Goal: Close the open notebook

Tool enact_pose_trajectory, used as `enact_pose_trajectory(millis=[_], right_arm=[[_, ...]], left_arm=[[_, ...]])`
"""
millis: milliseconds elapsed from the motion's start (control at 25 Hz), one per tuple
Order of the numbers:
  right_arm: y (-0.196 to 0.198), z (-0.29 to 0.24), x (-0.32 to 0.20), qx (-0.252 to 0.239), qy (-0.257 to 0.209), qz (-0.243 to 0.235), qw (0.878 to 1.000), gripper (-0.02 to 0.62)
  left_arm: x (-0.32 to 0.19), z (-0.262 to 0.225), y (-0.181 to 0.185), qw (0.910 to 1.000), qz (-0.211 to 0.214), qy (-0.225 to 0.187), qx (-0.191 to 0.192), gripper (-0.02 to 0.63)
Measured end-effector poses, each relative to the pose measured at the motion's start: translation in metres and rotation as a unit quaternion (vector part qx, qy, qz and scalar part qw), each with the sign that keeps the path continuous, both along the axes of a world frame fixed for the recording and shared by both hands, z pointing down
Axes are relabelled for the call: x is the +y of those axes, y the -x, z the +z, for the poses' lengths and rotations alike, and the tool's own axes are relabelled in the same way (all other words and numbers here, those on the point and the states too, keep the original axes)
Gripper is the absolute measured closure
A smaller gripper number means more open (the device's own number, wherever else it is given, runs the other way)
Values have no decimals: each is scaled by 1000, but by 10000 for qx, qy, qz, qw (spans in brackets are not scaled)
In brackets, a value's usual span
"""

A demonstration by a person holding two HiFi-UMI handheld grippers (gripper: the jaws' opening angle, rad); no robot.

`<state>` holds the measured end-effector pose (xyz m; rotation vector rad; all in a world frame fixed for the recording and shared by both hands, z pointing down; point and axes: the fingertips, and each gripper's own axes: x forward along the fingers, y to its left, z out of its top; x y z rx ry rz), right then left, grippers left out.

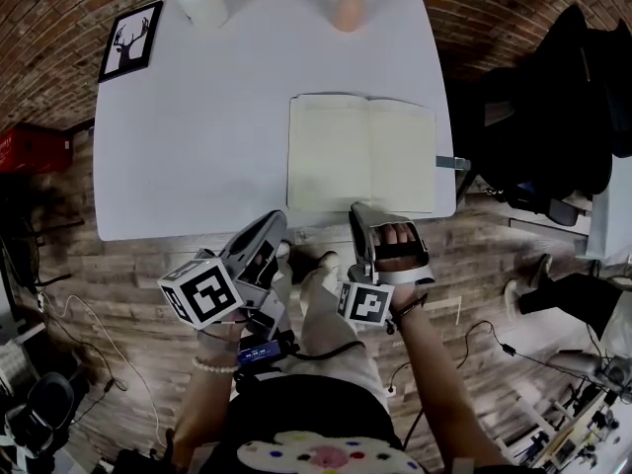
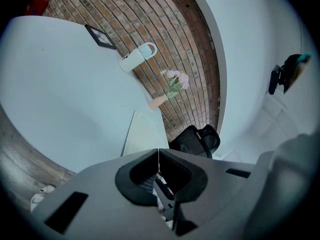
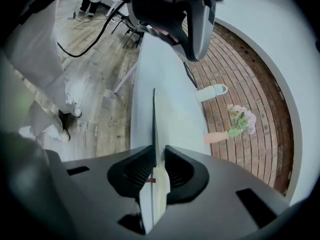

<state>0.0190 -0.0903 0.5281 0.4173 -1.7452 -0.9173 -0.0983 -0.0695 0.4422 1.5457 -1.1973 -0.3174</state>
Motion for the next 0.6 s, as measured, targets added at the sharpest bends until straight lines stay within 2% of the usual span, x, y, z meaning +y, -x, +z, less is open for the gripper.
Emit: enact_pose_trajectory(millis=[120,320,480,600], right_arm=[[-1,1,2,-278,93,146,9995,534],[-1,-2,2,-755,290,460,9957,538],[-2,-4,2,-945,329,586,9933,541],[-1,-5,2,-997,363,624,9924,542]], left_arm=[[0,3,1,10000,34,-5,-48,588],[2,19,-2,9995,191,213,-134,584],[-1,34,-7,9987,349,343,-117,479],[-5,45,-10,9982,379,434,-151,445]])
